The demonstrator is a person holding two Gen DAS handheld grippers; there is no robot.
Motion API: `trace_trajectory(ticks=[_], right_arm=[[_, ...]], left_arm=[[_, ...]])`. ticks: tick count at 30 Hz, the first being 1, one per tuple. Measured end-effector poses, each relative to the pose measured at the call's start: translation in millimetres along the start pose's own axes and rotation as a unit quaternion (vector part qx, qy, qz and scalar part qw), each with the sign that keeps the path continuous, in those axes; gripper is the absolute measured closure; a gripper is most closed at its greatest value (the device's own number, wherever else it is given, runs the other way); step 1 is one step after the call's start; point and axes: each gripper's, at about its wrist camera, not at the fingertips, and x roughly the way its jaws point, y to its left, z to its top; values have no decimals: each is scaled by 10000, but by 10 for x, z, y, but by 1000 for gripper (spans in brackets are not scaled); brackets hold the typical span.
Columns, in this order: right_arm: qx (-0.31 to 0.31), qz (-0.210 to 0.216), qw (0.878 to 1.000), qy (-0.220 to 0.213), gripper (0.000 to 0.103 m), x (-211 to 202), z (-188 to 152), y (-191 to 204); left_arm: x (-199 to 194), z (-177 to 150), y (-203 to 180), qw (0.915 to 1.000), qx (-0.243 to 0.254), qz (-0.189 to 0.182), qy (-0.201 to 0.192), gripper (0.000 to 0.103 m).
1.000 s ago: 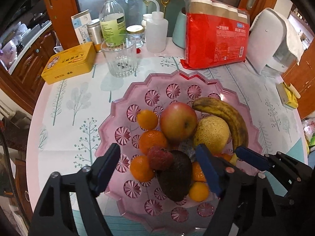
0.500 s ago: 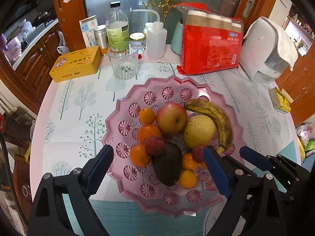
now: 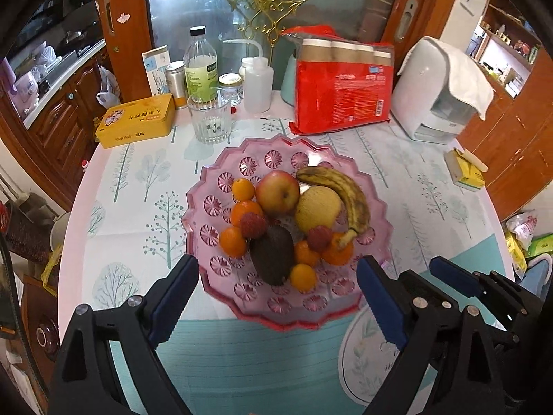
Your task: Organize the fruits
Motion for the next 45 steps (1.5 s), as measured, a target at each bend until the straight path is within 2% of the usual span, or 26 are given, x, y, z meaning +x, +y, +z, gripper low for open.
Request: trace_trajectory(ticks=[10,18,23,31,36,45], right_arm=[[157,-104,9997,-129,56,-453,-413,-166],[-77,-117,9997,-184,56,-841,-769,-289],[-325,-200,9991,-175,56,-1013,-1022,-343],[-295,16,9991,-321,56,-1349,-1244,-449],[-286,-33,9989,-359,55,-1440,-1295,-493],[-164,67,9994,-312,55,-1489,-1380,-603]], left_arm=[[-462,-405,-224,9995,176,12,-258,11],[-812,-876,-507,9985,278,226,-413,11],[-955,-1169,-644,9985,162,368,-378,11],[-1178,-1587,-856,9979,-101,502,-386,11],[-1290,-1725,-975,9969,-119,632,-462,11],[-1317,-1769,-1069,9970,-144,657,-381,11]])
